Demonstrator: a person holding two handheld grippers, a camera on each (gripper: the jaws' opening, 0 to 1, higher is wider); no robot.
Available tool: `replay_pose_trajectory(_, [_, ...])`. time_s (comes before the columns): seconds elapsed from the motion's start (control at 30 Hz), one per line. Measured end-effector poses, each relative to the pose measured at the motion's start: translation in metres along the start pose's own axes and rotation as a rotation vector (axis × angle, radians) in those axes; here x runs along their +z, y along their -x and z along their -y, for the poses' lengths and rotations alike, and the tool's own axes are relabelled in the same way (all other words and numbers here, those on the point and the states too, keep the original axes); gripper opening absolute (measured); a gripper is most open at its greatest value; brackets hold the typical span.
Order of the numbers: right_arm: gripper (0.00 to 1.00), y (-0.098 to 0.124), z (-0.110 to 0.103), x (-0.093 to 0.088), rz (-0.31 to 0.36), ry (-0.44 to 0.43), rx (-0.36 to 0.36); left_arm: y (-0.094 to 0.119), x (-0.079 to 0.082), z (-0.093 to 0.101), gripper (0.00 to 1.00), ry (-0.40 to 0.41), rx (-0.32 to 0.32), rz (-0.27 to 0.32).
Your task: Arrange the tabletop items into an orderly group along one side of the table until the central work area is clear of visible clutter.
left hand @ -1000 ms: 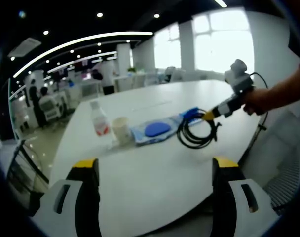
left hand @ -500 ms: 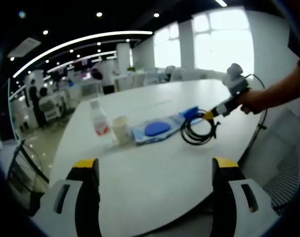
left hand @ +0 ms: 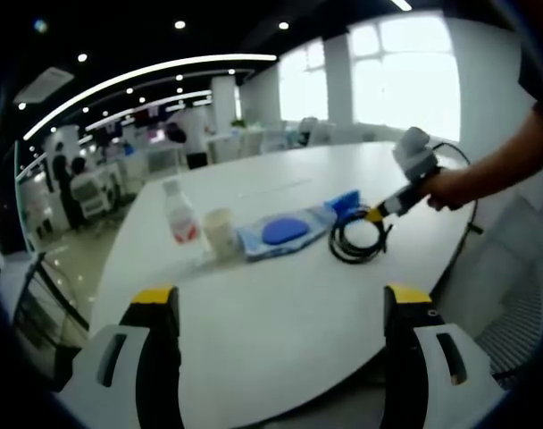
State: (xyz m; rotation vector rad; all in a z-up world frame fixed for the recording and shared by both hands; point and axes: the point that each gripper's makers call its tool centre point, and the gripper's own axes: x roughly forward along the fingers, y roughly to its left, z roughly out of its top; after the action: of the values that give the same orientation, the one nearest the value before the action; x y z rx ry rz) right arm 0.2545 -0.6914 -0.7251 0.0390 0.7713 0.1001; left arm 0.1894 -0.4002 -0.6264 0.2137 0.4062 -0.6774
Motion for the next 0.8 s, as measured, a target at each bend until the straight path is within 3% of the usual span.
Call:
replay_pose_trajectory(0.2, [0.02, -0.01, 0.008, -0.005, -0.021, -0.007, -0.019, 0.0, -0.001, 0.0, 0.92, 0.0, 0.001, -0.006])
replay_pose_trajectory(0.8, [0.05, -0.029, 0.021, -0.019, -0.06, 0.086, -0.055, 0.0, -0.001, 0.001, 0.92, 0.0, 0.003, -0.017])
